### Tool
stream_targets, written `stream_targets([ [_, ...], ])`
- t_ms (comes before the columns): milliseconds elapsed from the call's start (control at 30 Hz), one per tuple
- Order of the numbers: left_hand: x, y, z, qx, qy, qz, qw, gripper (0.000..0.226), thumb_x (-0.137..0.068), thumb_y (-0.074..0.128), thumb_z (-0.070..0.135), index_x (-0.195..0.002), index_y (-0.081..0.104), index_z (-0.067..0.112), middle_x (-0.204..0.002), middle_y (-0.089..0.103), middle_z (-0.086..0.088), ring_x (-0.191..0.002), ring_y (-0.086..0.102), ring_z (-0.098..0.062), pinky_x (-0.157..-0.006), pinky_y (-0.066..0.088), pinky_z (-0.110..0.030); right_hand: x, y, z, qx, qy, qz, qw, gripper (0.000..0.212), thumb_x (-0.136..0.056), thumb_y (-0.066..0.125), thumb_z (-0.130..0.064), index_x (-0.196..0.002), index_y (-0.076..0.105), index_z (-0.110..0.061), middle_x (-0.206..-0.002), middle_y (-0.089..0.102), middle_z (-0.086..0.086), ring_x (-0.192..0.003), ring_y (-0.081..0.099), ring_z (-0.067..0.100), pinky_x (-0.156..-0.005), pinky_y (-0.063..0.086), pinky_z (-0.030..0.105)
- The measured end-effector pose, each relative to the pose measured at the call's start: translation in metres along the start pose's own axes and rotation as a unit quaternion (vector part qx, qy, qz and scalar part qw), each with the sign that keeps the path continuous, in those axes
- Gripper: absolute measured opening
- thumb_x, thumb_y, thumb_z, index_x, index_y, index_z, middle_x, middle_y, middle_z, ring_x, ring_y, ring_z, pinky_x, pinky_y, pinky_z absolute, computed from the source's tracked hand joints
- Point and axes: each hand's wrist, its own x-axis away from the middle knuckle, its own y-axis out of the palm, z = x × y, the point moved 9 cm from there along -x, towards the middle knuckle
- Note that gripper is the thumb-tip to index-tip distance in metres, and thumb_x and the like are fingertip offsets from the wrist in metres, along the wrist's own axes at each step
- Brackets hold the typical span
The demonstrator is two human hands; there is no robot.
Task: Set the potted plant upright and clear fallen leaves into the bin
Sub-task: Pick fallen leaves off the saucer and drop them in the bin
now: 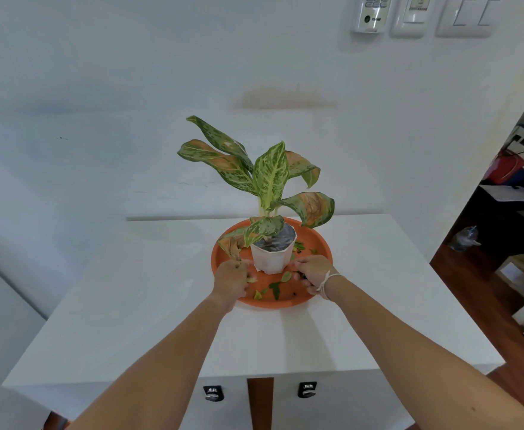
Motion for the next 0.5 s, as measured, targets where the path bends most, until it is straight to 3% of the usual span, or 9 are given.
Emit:
stream_targets([
  [100,-0.003,0.002,0.013,-0.180,0.093,-0.005,0.979,0.032,-0.097,0.035,0.014,-0.102,0.067,0.010,-0.074,0.056,-0.002,-0.059,0.047,-0.015,-0.051,0.034,-0.022,0.002,-0.003,-0.019,0.182,-0.091,0.044,0.978,0.025,-0.097,0.045,-0.016,-0.089,0.068,-0.012,-0.060,0.045,-0.002,-0.053,0.038,0.010,-0.047,0.029,0.019],
  [167,-0.002,0.009,0.018,-0.306,0.139,-0.027,0.941,0.031,-0.097,0.036,0.021,-0.083,0.063,0.015,-0.070,0.055,0.000,-0.060,0.047,-0.014,-0.054,0.033,-0.023,0.002,0.002,-0.023,0.286,-0.126,0.048,0.949,0.033,-0.096,0.047,-0.024,-0.069,0.062,-0.015,-0.065,0.051,-0.002,-0.063,0.045,0.013,-0.053,0.031,0.020],
  [233,-0.001,0.012,0.018,-0.375,0.159,-0.038,0.913,0.040,-0.095,0.043,0.026,-0.058,0.049,0.014,-0.058,0.049,0.003,-0.057,0.044,-0.015,-0.052,0.031,-0.024,-0.002,0.010,-0.019,0.359,-0.126,0.034,0.924,0.030,-0.093,0.051,-0.031,-0.080,0.072,-0.014,-0.084,0.066,0.004,-0.077,0.053,0.018,-0.065,0.039,0.022],
  [267,-0.001,0.013,0.016,-0.391,0.161,-0.049,0.905,0.041,-0.092,0.049,0.028,-0.054,0.050,0.013,-0.056,0.050,0.004,-0.056,0.044,-0.014,-0.052,0.032,-0.023,-0.003,0.013,-0.018,0.391,-0.121,0.033,0.912,0.030,-0.091,0.054,-0.035,-0.091,0.074,-0.013,-0.094,0.069,0.006,-0.082,0.056,0.019,-0.070,0.042,0.025],
  [333,0.000,0.017,0.014,-0.435,0.168,-0.073,0.882,0.024,-0.087,0.056,0.032,-0.074,0.072,0.019,-0.074,0.067,0.006,-0.069,0.057,-0.013,-0.063,0.042,-0.023,-0.003,0.016,-0.016,0.465,-0.117,0.043,0.877,0.036,-0.087,0.057,-0.043,-0.102,0.072,-0.013,-0.095,0.067,0.007,-0.089,0.062,0.021,-0.073,0.045,0.028],
  [400,0.002,0.022,0.013,-0.491,0.180,-0.084,0.848,0.022,-0.085,0.058,0.033,-0.094,0.075,0.023,-0.098,0.072,0.006,-0.090,0.064,-0.015,-0.075,0.048,-0.028,0.000,0.020,-0.018,0.521,-0.128,0.060,0.842,0.042,-0.084,0.057,-0.050,-0.102,0.070,-0.015,-0.090,0.063,0.005,-0.087,0.062,0.021,-0.071,0.047,0.029],
  [500,0.002,0.027,0.012,-0.523,0.193,-0.088,0.826,0.024,-0.085,0.057,0.032,-0.101,0.074,0.025,-0.107,0.072,0.006,-0.097,0.064,-0.016,-0.078,0.050,-0.028,0.001,0.025,-0.018,0.553,-0.147,0.080,0.816,0.046,-0.078,0.061,-0.056,-0.098,0.069,-0.016,-0.092,0.069,0.003,-0.086,0.065,0.022,-0.072,0.052,0.031],
])
